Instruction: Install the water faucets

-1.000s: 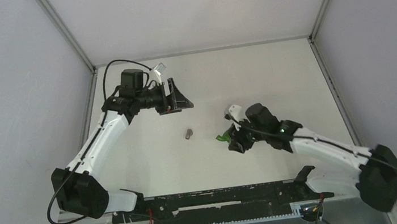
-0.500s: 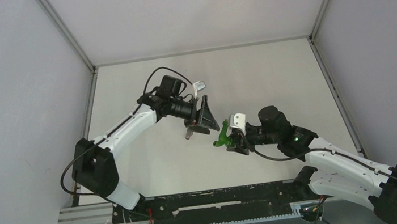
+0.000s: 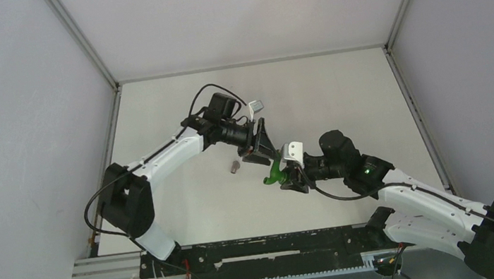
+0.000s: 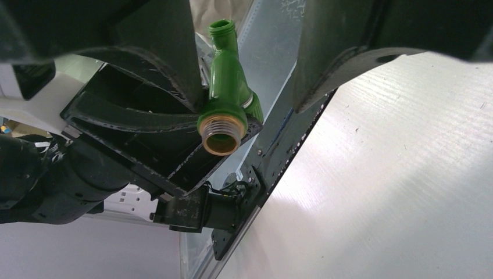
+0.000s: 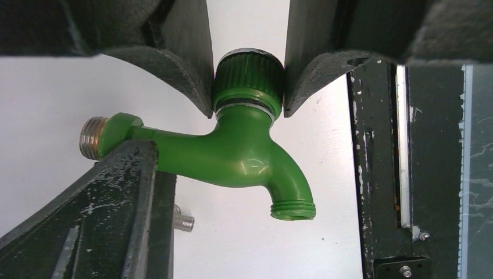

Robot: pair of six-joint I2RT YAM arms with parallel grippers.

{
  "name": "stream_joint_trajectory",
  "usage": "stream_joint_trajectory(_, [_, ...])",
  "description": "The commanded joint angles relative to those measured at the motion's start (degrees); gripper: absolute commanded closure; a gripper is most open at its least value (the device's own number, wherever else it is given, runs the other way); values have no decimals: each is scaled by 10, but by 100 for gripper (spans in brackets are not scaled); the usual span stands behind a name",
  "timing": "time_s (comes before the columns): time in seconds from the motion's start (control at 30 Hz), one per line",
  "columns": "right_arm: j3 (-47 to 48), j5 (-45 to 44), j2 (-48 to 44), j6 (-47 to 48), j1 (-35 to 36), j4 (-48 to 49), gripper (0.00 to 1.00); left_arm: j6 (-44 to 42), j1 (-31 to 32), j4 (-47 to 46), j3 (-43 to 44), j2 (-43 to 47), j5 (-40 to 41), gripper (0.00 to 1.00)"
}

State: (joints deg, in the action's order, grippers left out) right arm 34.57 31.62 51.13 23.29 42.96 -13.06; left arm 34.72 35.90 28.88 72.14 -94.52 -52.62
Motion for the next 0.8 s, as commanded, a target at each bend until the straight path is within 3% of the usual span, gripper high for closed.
stream_joint_trajectory(0.0, [27,7,0,11,8,17,100,22,10,-25,47,-3,5,44])
stream_joint_trajectory(0.1, [27,1,1,11,9,17,100,22,15,-25,52,-5,0,49])
stream_joint_trajectory(0.27, [28,-5,3,10,9,16,100,-14,26,26,80,-26,1,43])
stream_joint_trajectory(0.53, [27,-9,0,6,11,14,100,-15,37,33,89,-38,16,54])
stream_joint_trajectory(0.63, [27,-11,-1,5,12,8,100,-15,38,35,95,-42,24,66])
stream_joint_trajectory(0.73, [27,-17,-3,-1,12,3,100,-10,38,33,99,-44,28,97])
stream_joint_trajectory(0.77, [27,-22,-4,-5,13,3,100,-7,39,33,101,-44,33,100])
